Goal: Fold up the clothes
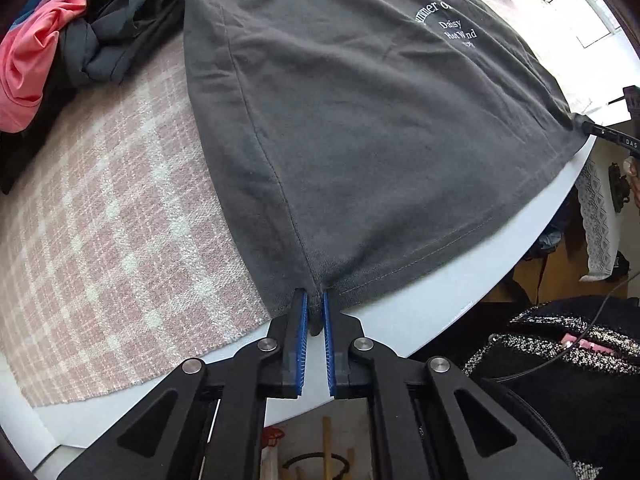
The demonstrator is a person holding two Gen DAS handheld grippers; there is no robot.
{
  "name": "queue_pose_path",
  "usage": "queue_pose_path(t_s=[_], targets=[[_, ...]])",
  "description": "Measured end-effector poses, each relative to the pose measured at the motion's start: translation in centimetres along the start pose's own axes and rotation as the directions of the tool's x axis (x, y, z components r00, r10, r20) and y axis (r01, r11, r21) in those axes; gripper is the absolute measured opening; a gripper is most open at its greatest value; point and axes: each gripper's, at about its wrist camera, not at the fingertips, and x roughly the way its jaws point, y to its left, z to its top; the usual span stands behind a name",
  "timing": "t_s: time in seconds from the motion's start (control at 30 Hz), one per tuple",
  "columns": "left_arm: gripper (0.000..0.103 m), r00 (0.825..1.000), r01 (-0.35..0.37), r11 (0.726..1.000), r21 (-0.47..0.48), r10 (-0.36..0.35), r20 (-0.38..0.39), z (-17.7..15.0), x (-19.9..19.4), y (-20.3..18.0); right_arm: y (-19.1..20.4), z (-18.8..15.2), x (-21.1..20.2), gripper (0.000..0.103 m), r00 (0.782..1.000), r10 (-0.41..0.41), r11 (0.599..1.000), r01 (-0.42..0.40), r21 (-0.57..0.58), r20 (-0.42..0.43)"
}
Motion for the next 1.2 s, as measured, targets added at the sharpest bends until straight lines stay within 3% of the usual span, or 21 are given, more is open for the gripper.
queue_pose_path(t_s=[0.13, 0.27, 0.43, 0.57, 0.7, 0.77, 0.83, 0.93, 1.2], targets=[[0.007, 0.992, 0.109, 0.992, -0.065, -0.105, 0.066, -0.7, -2.6, 1.9, -0.2, -1.7, -1.1, 0.031, 0.998, 0.014, 1.000, -0.014, -0.005, 0.059], [0.007, 0.984, 0.150, 0.983, -0.110, -0.138, 0.109, -1.3, -4.3, 4.0, -0.4, -4.3, -1.5, 0.031, 0.993, 0.028, 0.999, -0.025, -0.025, 0.112], [0.007, 0.985, 0.154, 0.981, -0.117, -0.143, 0.096, -1.1, -4.1, 4.3, 0.7, -6.8, -0.8, 0.031, 0.987, -0.059, 0.989, 0.078, -0.126, 0.149], [0.007, 0.980, 0.182, 0.974, -0.138, -0.168, 0.108, -0.6, -4.6, 3.9, 0.6, -6.6, 0.0, 0.031, 0.979, -0.119, 0.980, 0.143, -0.141, 0.168], [0.007, 0.981, 0.177, 0.975, -0.138, -0.163, 0.106, -0.3, -5.1, 4.2, 0.7, -6.0, 0.6, 0.031, 0.978, -0.114, 0.976, 0.142, -0.162, 0.174], [0.007, 0.984, 0.167, 0.978, -0.124, -0.157, 0.088, 0.0, -4.6, 3.9, 1.0, -5.8, 0.8, 0.029, 0.980, -0.108, 0.974, 0.139, -0.181, 0.170], [0.007, 0.985, 0.163, 0.979, -0.119, -0.155, 0.078, 0.1, -4.3, 3.8, 1.3, -5.5, 1.1, 0.014, 0.981, -0.102, 0.971, 0.135, -0.200, 0.167], [0.007, 0.986, 0.164, 0.979, -0.121, -0.157, 0.061, 0.5, -3.4, 3.6, 1.4, -5.3, 0.9, 0.009, 0.981, -0.091, 0.973, 0.124, -0.196, 0.169], [0.011, 0.991, 0.137, 0.986, -0.094, -0.135, 0.025, 0.0, -2.6, 3.1, 1.8, -4.7, 0.5, 0.008, 0.984, -0.080, 0.977, 0.110, -0.185, 0.161]])
